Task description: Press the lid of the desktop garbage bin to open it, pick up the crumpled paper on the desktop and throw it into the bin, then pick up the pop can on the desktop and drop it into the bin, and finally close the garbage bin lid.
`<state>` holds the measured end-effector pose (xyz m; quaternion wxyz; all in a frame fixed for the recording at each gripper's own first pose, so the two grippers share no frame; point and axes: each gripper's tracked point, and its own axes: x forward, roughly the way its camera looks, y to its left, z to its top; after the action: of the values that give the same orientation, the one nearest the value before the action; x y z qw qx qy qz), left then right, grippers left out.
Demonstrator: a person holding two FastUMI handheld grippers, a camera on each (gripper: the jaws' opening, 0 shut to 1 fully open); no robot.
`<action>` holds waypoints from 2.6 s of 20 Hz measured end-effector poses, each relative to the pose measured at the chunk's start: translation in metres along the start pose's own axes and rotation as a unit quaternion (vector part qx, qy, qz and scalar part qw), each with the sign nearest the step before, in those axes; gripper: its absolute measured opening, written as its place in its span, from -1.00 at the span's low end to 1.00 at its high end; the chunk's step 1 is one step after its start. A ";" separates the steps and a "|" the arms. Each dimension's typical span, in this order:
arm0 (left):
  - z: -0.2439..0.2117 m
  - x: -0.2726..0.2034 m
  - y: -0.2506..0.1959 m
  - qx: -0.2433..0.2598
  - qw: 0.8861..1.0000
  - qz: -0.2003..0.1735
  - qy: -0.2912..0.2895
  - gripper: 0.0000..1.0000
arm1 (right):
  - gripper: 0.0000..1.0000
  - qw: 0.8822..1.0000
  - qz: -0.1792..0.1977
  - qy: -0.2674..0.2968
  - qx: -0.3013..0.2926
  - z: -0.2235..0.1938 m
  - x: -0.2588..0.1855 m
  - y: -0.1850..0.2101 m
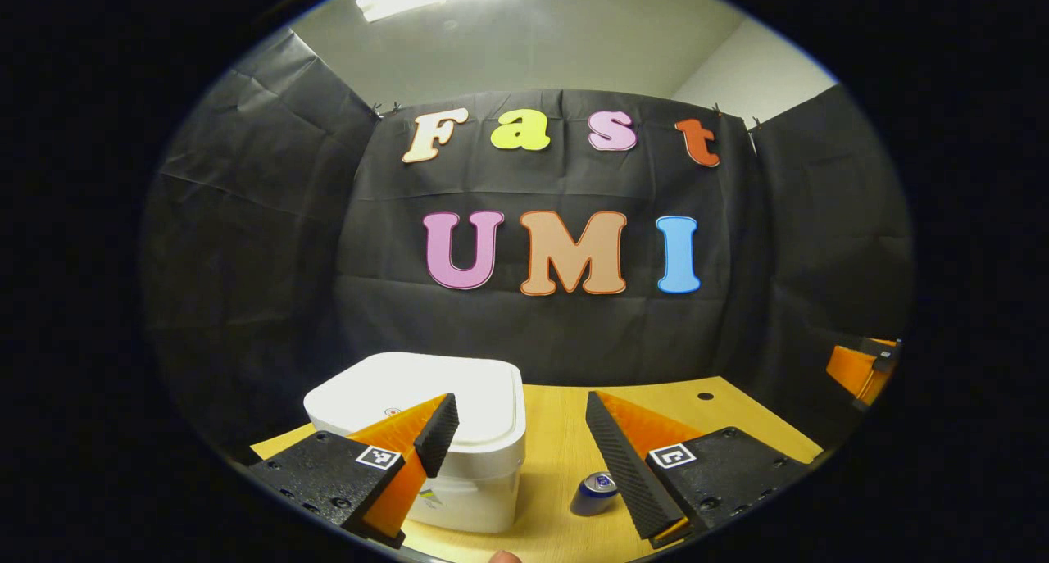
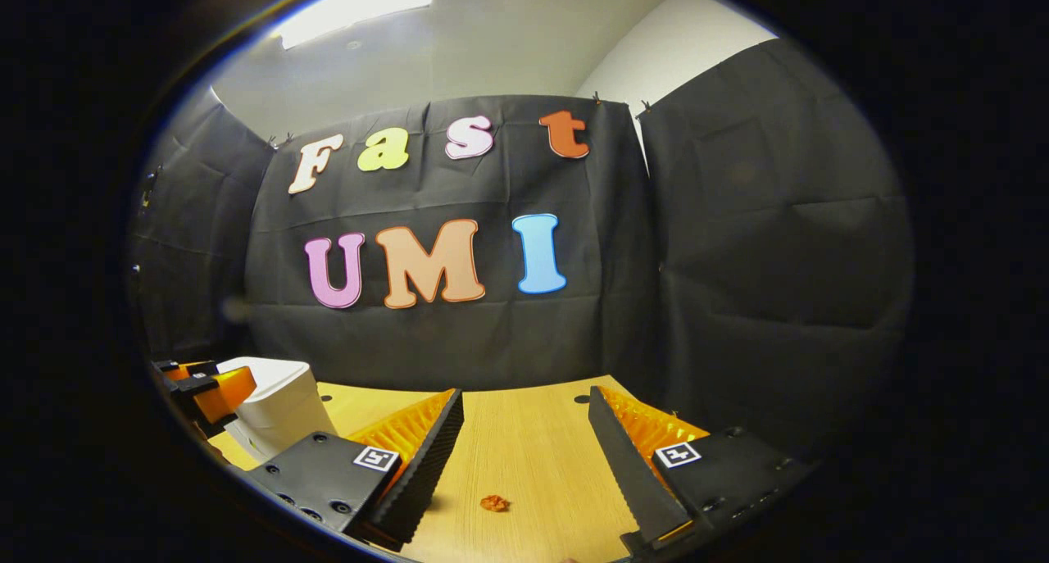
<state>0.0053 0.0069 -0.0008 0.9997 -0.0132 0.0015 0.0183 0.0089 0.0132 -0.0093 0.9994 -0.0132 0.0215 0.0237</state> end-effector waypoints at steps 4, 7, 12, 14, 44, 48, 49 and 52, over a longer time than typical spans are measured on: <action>-0.005 -0.001 0.007 -0.005 1.000 0.012 0.006 0.87 | 0.94 1.000 0.008 0.003 0.000 0.001 0.002 0.004; -0.005 -0.001 0.010 -0.013 1.000 0.018 0.007 0.88 | 0.94 1.000 0.009 0.001 -0.005 0.002 0.001 0.005; -0.008 -0.004 0.012 -0.015 1.000 0.020 0.010 0.88 | 0.94 1.000 0.011 0.013 -0.002 -0.005 0.001 0.006; -0.013 -0.004 0.009 -0.015 1.000 0.015 0.017 0.88 | 0.94 1.000 0.012 0.020 -0.007 -0.009 -0.001 0.008; 0.009 0.009 0.043 -0.014 1.000 0.015 0.016 -0.26 | 0.94 0.999 0.015 0.027 0.020 -0.015 -0.020 0.014; 0.022 0.028 0.084 -0.007 0.998 0.058 -0.008 -0.99 | 0.94 0.999 0.020 0.036 0.024 -0.019 -0.019 0.018; 0.019 0.033 0.089 -0.008 0.998 0.058 -0.005 -1.00 | 0.94 0.999 0.022 0.038 0.022 -0.021 -0.018 0.019; 0.008 0.044 0.100 -0.014 0.998 0.060 0.004 -1.00 | 0.94 0.999 0.021 0.039 0.008 -0.021 -0.020 0.019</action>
<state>0.0459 0.1089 0.0043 0.9965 -0.0273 0.0059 0.0782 -0.0127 0.0306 -0.0303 0.9971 -0.0058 0.0610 0.0441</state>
